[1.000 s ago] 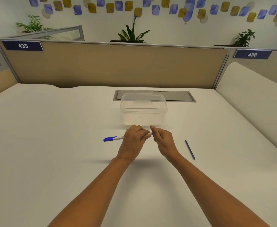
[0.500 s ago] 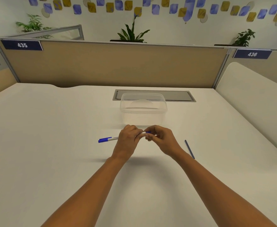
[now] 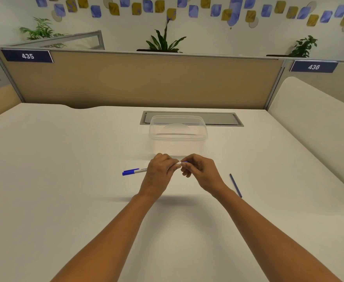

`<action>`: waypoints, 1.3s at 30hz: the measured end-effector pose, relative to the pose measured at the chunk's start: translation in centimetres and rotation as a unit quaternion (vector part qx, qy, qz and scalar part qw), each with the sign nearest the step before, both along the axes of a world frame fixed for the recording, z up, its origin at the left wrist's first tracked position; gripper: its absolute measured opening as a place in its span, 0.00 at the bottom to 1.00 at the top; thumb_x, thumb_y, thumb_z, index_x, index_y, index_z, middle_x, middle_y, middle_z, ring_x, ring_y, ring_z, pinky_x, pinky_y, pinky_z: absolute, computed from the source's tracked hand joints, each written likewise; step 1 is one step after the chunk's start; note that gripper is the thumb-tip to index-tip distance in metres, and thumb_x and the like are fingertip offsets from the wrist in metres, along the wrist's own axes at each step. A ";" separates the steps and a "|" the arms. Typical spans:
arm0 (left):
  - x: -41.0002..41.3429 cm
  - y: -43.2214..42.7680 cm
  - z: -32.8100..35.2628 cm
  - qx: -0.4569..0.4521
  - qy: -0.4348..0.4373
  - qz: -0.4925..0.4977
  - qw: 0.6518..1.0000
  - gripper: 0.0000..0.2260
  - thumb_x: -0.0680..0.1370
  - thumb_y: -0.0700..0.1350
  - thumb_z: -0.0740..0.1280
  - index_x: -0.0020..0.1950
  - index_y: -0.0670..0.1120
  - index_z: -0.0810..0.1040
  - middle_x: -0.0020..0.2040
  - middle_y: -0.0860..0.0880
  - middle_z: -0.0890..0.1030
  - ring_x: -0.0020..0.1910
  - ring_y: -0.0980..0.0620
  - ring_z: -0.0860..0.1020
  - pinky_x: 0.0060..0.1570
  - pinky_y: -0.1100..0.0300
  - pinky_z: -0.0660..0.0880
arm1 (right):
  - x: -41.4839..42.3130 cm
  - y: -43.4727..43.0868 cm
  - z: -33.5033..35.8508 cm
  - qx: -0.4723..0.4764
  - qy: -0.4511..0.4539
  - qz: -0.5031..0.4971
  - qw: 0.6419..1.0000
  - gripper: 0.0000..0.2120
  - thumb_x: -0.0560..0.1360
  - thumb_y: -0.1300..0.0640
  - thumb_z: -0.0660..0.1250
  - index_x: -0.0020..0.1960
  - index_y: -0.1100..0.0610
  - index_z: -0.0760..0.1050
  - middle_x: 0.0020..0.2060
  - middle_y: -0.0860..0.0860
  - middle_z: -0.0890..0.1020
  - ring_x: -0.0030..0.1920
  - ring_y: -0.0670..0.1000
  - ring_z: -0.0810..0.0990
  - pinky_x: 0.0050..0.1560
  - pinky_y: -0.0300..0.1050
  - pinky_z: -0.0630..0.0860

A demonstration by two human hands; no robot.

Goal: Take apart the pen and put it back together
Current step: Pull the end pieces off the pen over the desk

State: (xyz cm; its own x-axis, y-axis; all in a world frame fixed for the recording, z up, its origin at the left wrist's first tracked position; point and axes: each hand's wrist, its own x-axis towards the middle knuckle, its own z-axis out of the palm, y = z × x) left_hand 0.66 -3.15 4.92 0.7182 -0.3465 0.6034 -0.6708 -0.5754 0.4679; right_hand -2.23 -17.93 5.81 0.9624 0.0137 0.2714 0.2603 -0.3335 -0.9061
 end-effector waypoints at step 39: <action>-0.4 -0.7 0.1 -0.007 -0.023 -0.016 1.000 0.13 0.73 0.48 0.62 0.43 0.40 0.80 0.35 0.42 0.81 0.36 0.44 0.76 0.35 0.53 0.74 | 0.1 1.0 -0.2 -0.003 0.034 -0.049 0.998 0.19 0.79 0.52 0.55 0.31 0.59 0.65 0.25 0.54 0.66 0.26 0.46 0.63 0.27 0.33 0.61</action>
